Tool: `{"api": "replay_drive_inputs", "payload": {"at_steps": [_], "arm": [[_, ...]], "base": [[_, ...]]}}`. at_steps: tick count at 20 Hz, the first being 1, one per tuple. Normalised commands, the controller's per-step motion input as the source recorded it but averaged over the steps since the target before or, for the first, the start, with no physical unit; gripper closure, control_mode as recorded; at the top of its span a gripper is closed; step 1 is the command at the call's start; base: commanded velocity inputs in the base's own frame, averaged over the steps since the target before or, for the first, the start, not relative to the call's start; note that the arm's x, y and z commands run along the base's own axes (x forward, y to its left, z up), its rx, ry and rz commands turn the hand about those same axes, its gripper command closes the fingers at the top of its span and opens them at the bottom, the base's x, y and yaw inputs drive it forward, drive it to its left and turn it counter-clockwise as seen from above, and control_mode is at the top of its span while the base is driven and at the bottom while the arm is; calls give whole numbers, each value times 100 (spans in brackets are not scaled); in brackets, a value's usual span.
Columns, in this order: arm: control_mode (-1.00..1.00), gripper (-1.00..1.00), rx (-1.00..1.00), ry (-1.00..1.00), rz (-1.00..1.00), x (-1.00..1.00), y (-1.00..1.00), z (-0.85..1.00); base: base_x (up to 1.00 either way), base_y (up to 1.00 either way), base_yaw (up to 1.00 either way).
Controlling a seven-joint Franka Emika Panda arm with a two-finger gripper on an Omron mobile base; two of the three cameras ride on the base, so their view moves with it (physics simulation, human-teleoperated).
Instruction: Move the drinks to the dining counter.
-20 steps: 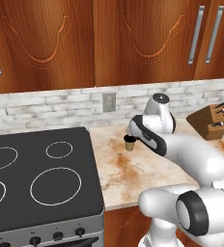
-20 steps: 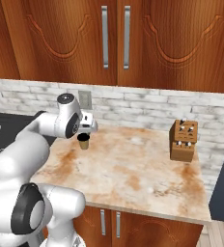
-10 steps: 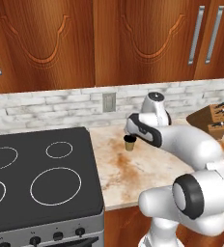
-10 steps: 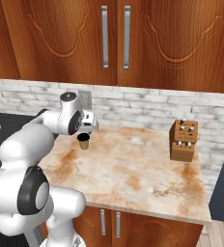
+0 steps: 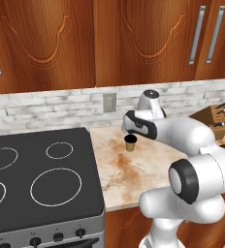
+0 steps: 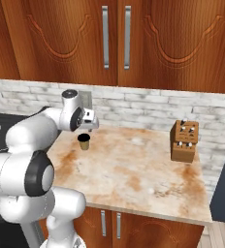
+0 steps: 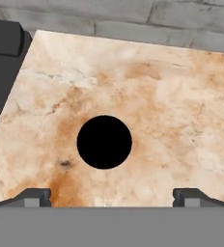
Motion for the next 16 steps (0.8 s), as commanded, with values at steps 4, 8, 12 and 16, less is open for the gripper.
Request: {"api": "replay_drive_inputs", "payload": {"at_steps": [4,8,12,16], "arm": [[-100,-100,0,0,0,25,0,-16],[-100,-100,0,0,0,23,0,-17],[-100,-100,0,0,0,18,0,-11],[-100,-100,0,0,0,1,0,-1]], "base": [[0,0,0],[0,0,0],[0,0,0],[0,0,0]]}}
